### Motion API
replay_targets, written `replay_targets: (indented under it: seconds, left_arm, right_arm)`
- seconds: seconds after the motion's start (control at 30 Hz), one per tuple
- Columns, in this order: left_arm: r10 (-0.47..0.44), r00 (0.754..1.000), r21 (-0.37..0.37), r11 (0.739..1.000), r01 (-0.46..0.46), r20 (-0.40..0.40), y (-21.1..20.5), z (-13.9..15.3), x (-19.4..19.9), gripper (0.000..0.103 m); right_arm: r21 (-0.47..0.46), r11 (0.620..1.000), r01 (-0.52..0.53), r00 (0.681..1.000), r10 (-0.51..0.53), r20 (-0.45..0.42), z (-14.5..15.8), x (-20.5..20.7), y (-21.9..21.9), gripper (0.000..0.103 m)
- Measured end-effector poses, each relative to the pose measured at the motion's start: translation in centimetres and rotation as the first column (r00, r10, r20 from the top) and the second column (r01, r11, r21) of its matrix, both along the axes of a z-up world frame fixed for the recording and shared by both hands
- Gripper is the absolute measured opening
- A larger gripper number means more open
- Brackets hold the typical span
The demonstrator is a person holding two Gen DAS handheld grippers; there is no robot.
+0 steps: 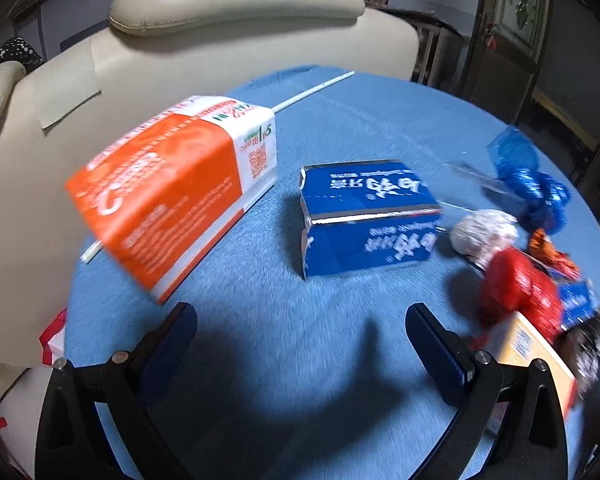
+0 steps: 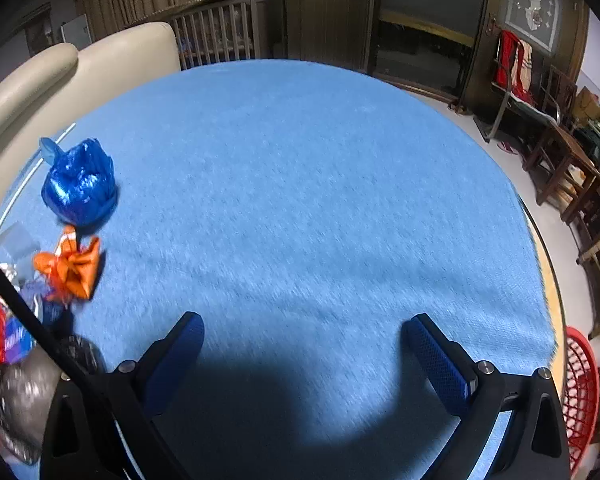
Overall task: Collect trash
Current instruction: 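Move both tools toward the pile of trash on the table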
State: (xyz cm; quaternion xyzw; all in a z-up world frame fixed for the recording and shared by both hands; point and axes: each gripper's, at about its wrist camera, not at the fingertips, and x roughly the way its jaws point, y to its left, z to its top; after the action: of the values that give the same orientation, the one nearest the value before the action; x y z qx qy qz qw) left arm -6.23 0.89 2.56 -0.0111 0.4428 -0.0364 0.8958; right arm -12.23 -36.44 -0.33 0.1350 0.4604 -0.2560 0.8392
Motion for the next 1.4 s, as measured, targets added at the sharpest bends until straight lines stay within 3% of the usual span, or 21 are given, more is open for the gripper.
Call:
replay_targets:
  seconds: [0.13,0.4,0.6,0.9,1.4]
  left_arm:
    - [-0.028,0.999,-0.013,1.000,0.028,0.032,-0.3,1.6,-2.6,0.103]
    - [-0.086,0.990,-0.025,0.996,0.089,0.111,-2.6,5.0,-6.5,0.103]
    - [-0.112,0.983,-0.046,0.992,0.120,0.144,-3.3,6.4,-8.8,0.103]
    - [-0.134,0.976,-0.011,0.990,0.137,0.170,-3.7,6.3,-10.4,0.103]
    - [-0.190,0.962,0.035,0.982,0.187,0.196,-5.2,6.5,-12.1,0.103]
  right_arm:
    - [0.002,1.000,0.006,0.999,-0.006,0.048,1.4,-2.9,0.0,0.103]
    - [-0.138,0.988,-0.073,0.965,0.105,0.242,8.2,-10.5,3.8,0.103]
    - [-0.176,0.977,-0.122,0.946,0.169,0.278,10.4,-13.4,6.4,0.103]
    - [-0.200,0.958,-0.205,0.928,0.255,0.272,9.7,-13.8,10.1,0.103]
    - [-0.179,0.965,-0.193,0.926,0.239,0.291,9.3,-13.8,10.7,0.103]
